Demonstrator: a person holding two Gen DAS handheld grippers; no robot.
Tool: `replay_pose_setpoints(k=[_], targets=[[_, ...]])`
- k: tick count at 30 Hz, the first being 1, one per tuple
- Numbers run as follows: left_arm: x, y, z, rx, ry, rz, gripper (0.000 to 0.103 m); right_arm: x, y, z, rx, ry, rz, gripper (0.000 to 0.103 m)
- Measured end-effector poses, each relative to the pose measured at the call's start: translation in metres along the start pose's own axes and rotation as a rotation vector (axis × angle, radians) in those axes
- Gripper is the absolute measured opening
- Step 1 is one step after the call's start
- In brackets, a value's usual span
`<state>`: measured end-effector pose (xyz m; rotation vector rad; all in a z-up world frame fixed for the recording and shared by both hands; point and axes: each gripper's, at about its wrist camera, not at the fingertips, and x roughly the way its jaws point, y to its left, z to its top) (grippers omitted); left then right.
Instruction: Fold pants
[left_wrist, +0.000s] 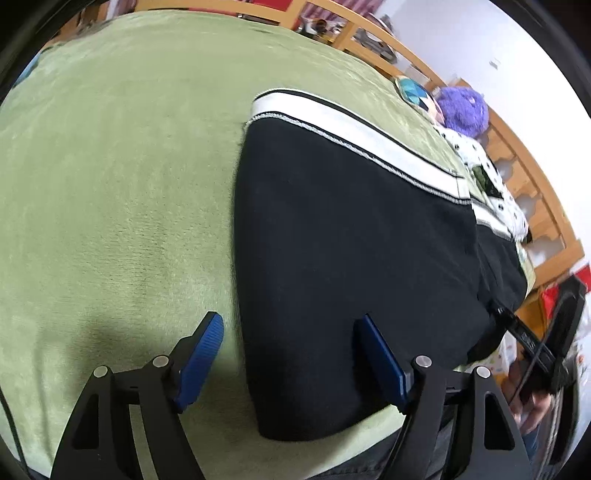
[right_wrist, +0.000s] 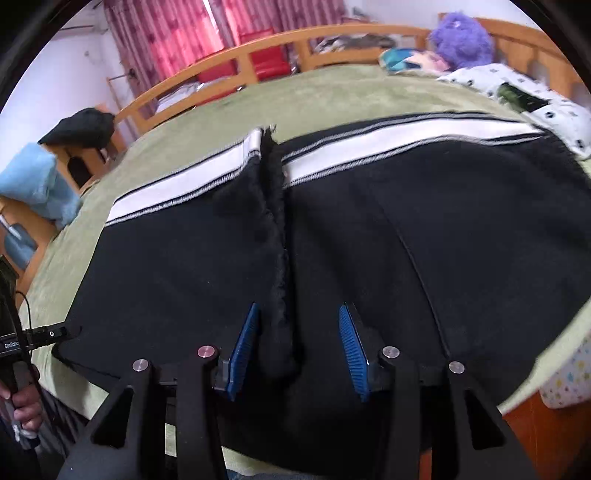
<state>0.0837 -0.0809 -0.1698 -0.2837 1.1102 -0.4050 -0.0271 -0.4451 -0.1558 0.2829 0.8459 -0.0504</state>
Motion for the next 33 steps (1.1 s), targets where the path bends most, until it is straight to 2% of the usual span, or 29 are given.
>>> replay_pose_setpoints(k=[4, 7, 10, 15, 18, 22, 25, 29, 33], targets=[[0.001, 0.001, 0.001, -0.034, -0.018, -0.023, 0.074, -0.019, -0.004, -0.003, 0.094, -0.033, 0.070, 0.044], [0.004, 0.000, 0.000, -0.054, -0.037, -0.030, 0.070, -0.019, -0.004, -0.011, 0.079, -0.008, 0.052, 0.044], [0.007, -0.001, 0.002, -0.076, -0.049, -0.019, 0.061, -0.031, -0.009, -0.016, 0.086, -0.021, 0.057, 0.044], [0.006, 0.004, 0.005, -0.099, -0.056, -0.030, 0.037, -0.057, -0.035, -0.010, 0.123, -0.073, -0.029, 0.045], [0.003, 0.002, 0.004, -0.103, -0.075, -0.042, 0.025, -0.068, -0.058, -0.010, 0.185, -0.098, -0.070, 0.052], [-0.005, 0.004, 0.007, -0.105, -0.090, -0.075, 0.024, -0.064, -0.074, -0.015, 0.273, -0.067, -0.039, 0.052], [0.004, 0.018, 0.015, -0.148, -0.042, -0.108, 0.035, -0.064, -0.070, -0.019, 0.267, -0.067, -0.048, 0.052], [0.017, 0.035, 0.028, -0.200, -0.016, -0.168, 0.035, -0.063, -0.062, -0.022, 0.269, -0.060, -0.034, 0.052], [0.031, 0.028, 0.038, -0.212, -0.007, -0.191, 0.036, -0.060, -0.057, -0.021, 0.257, -0.053, -0.039, 0.052]])
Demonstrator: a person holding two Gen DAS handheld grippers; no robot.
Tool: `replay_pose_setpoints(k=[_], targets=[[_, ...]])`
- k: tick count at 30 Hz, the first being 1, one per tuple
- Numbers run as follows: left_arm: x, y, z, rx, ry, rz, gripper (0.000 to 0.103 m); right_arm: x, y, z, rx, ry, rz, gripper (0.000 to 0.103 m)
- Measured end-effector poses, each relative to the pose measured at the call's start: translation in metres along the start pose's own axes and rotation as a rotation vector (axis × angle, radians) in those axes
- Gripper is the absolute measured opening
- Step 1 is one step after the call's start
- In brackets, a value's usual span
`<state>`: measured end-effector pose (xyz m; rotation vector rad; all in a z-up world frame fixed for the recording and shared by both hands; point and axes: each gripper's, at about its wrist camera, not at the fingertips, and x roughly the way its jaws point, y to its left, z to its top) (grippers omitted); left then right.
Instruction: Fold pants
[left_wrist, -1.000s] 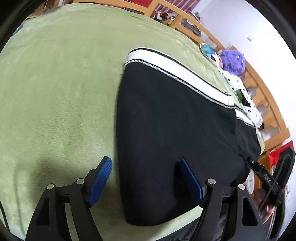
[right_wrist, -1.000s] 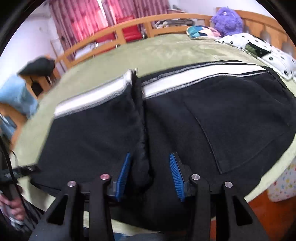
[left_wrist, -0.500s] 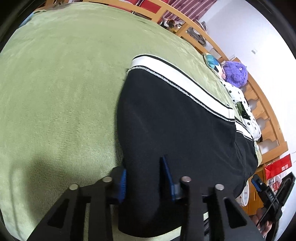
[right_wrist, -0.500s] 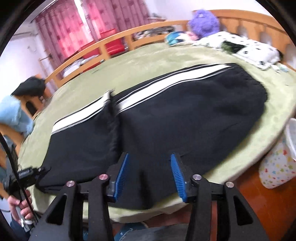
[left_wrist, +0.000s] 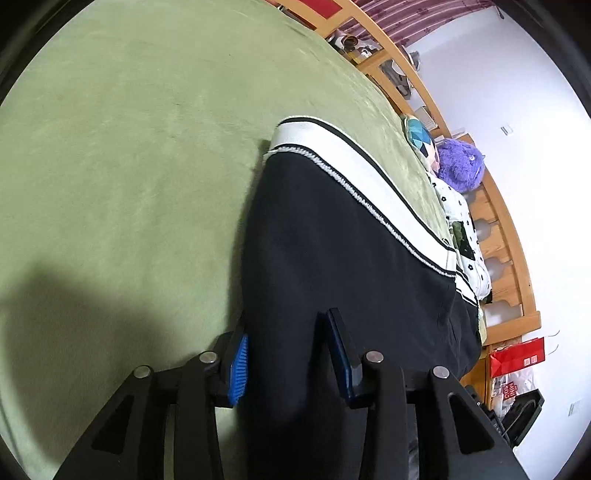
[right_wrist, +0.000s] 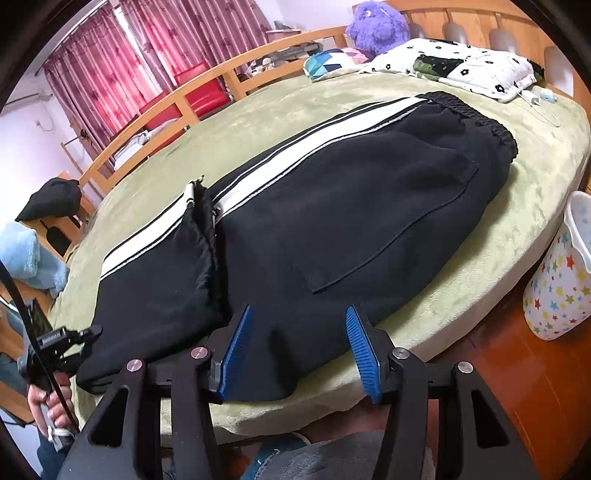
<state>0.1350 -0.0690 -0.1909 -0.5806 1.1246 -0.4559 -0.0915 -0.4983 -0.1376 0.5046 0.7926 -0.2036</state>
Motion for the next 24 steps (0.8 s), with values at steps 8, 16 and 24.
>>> replay_pose_setpoints(k=[8, 16, 24], targets=[[-0.028, -0.006, 0.006, 0.032, -0.080, -0.087, 0.012, 0.007, 0.007, 0.009, 0.026, 0.018, -0.018, 0.052], [-0.067, 0.012, 0.010, 0.023, -0.099, -0.156, 0.011, -0.006, 0.039, 0.019, 0.012, -0.007, -0.026, 0.052], [-0.105, 0.045, 0.018, -0.027, -0.120, -0.166, 0.011, -0.020, 0.083, 0.011, -0.040, -0.010, 0.032, 0.052]])
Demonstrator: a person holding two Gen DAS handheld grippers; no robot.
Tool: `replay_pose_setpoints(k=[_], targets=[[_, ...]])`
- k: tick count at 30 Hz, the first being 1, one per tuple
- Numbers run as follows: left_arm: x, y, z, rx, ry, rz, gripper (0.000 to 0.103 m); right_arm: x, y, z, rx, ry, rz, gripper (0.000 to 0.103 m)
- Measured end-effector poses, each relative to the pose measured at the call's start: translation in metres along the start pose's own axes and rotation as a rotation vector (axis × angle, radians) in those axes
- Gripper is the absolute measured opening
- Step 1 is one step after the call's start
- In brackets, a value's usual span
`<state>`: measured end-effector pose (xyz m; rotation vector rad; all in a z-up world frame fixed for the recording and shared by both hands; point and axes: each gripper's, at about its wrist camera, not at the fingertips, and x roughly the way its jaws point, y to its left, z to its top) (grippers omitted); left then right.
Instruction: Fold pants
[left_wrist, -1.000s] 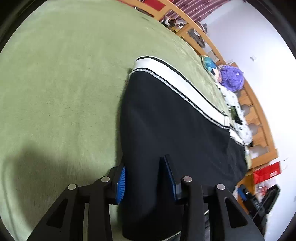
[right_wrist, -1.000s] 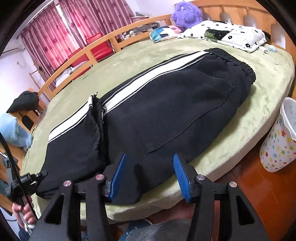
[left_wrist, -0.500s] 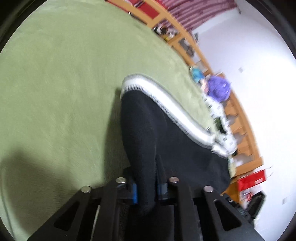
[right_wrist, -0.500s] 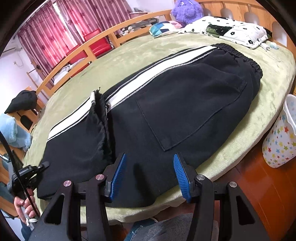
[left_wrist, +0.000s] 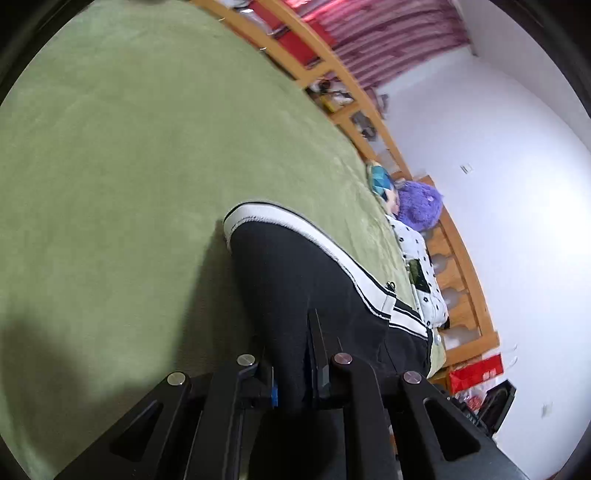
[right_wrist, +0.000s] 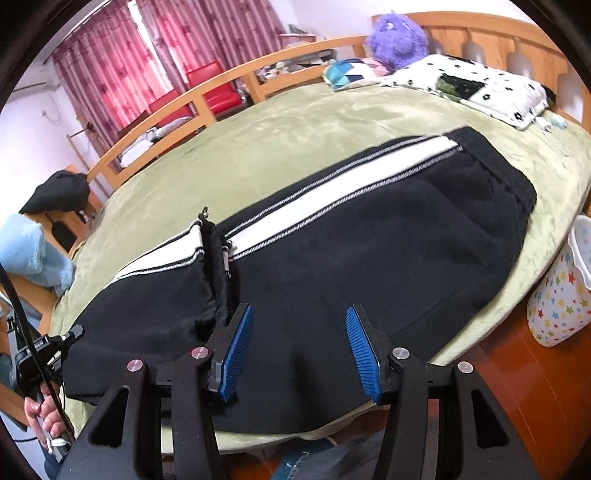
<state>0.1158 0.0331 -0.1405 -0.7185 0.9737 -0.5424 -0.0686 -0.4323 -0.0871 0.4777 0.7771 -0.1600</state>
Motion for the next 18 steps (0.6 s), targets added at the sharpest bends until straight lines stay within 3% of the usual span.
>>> replay_pose_setpoints(k=[5, 7, 9, 11, 12, 15, 18], targets=[[0.007, 0.006, -0.016, 0.041, 0.038, 0.045, 0.014, 0.009, 0.027, -0.007, -0.018, 0.016, 0.118, 0.052], [0.011, 0.014, -0.020, 0.012, 0.083, 0.053, 0.021, 0.015, 0.035, -0.009, -0.018, 0.026, 0.182, 0.057], [0.016, 0.017, -0.025, 0.009, 0.119, 0.099, 0.034, 0.027, 0.041, -0.012, -0.015, 0.040, 0.210, 0.063], [0.015, 0.018, -0.034, 0.046, 0.134, 0.131, 0.042, 0.045, 0.045, -0.019, -0.020, 0.083, 0.216, 0.063], [0.013, 0.019, -0.039, 0.059, 0.135, 0.149, 0.053, 0.060, 0.048, -0.027, -0.043, 0.134, 0.197, 0.058], [0.008, 0.019, -0.050, 0.072, 0.130, 0.143, 0.060, 0.084, 0.050, -0.049, -0.108, 0.241, 0.132, 0.038], [0.014, 0.015, -0.058, 0.115, 0.144, 0.175, 0.066, 0.080, 0.057, -0.066, -0.198, 0.222, 0.079, 0.037]])
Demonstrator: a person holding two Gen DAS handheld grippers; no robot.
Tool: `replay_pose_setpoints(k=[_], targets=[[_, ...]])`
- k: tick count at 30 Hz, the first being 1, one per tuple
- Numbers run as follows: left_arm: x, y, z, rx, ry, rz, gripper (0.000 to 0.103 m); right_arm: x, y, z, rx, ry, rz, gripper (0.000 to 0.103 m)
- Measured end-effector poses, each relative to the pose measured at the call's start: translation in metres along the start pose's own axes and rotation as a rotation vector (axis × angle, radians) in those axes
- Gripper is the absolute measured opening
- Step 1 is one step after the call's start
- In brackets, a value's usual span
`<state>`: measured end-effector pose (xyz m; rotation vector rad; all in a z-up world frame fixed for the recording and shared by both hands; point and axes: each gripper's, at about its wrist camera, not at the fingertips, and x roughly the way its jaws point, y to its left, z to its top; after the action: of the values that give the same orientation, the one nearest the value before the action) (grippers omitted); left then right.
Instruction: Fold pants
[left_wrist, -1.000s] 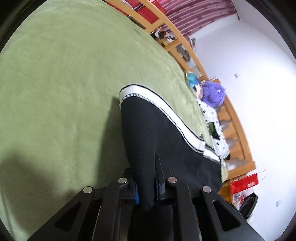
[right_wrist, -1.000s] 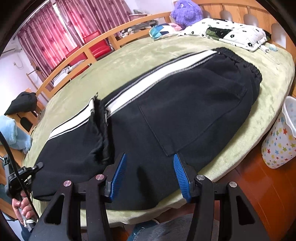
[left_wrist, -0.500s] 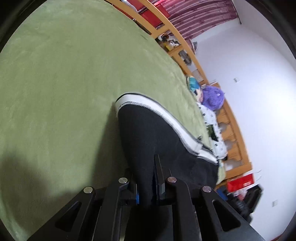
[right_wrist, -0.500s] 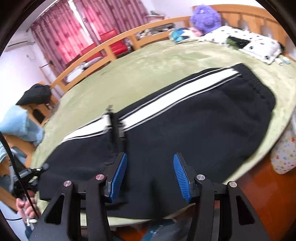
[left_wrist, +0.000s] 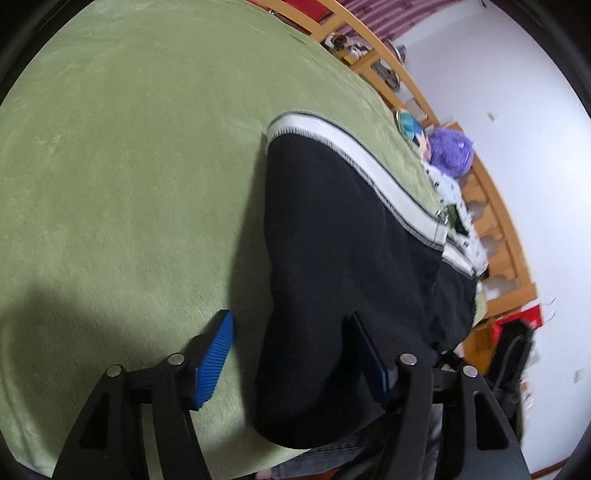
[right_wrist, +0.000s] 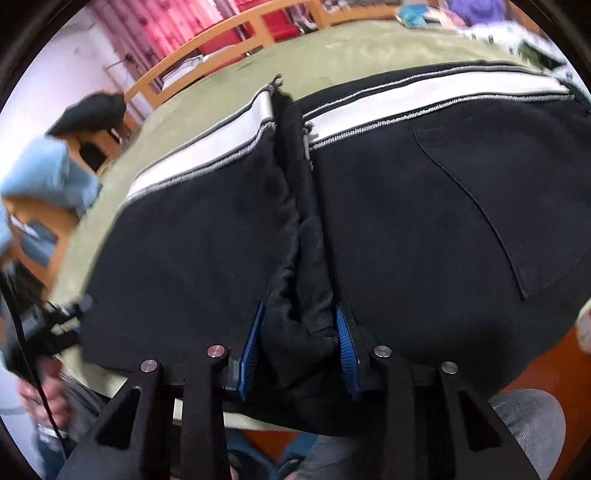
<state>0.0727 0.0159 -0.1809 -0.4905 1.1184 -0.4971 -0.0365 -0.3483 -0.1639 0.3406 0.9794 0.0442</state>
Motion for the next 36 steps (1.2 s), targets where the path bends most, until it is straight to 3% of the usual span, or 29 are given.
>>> replay_pose_setpoints(k=[3, 5, 9, 14, 16, 18, 20, 22, 25, 28, 31, 32, 33, 35, 36], targets=[[0.005, -0.017, -0.003, 0.086, 0.002, 0.057, 0.075, -0.010, 0.007, 0.016, -0.053, 0.026, -0.007, 0.037], [0.007, -0.025, -0.003, 0.123, 0.015, 0.079, 0.075, -0.026, 0.003, 0.034, -0.042, -0.057, 0.022, 0.040], [0.005, -0.017, 0.002, 0.086, 0.021, 0.044, 0.075, -0.026, 0.004, 0.073, -0.080, -0.169, 0.030, 0.059], [0.004, -0.005, 0.001, 0.064, 0.024, -0.009, 0.075, 0.032, 0.001, 0.117, -0.056, -0.073, 0.125, 0.059], [0.004, -0.002, 0.002, 0.054, 0.026, -0.019, 0.075, 0.055, -0.001, 0.123, -0.054, 0.001, 0.148, 0.055], [0.006, -0.004, 0.002, 0.040, 0.027, -0.025, 0.074, 0.079, 0.000, 0.129, -0.076, 0.073, 0.067, 0.031], [0.004, -0.005, 0.003, 0.029, 0.016, -0.030, 0.073, 0.067, -0.010, 0.133, -0.030, -0.016, 0.104, 0.016], [0.007, -0.005, 0.002, 0.033, 0.012, -0.023, 0.073, 0.057, -0.026, 0.134, 0.058, -0.071, 0.187, 0.015], [0.010, -0.011, 0.001, 0.060, 0.007, 0.004, 0.074, 0.075, -0.024, 0.124, 0.049, 0.004, 0.124, 0.021], [0.010, -0.019, 0.000, 0.082, 0.008, 0.046, 0.074, 0.060, -0.028, 0.117, 0.041, 0.032, 0.115, 0.035], [0.009, -0.020, 0.001, 0.053, 0.001, 0.068, 0.072, 0.015, -0.029, 0.098, 0.065, -0.050, 0.093, 0.041], [0.008, -0.020, 0.001, 0.044, -0.003, 0.076, 0.066, -0.002, -0.026, 0.085, 0.038, -0.078, 0.111, 0.048], [0.008, -0.021, 0.002, 0.036, -0.010, 0.082, 0.053, -0.010, -0.024, 0.081, 0.007, -0.087, 0.115, 0.049], [0.008, -0.024, 0.003, 0.027, -0.023, 0.080, 0.042, -0.017, -0.017, 0.054, -0.078, -0.083, 0.063, 0.049], [0.008, -0.027, 0.004, 0.025, -0.035, 0.088, 0.029, -0.012, -0.015, 0.044, -0.092, -0.070, 0.038, 0.047]])
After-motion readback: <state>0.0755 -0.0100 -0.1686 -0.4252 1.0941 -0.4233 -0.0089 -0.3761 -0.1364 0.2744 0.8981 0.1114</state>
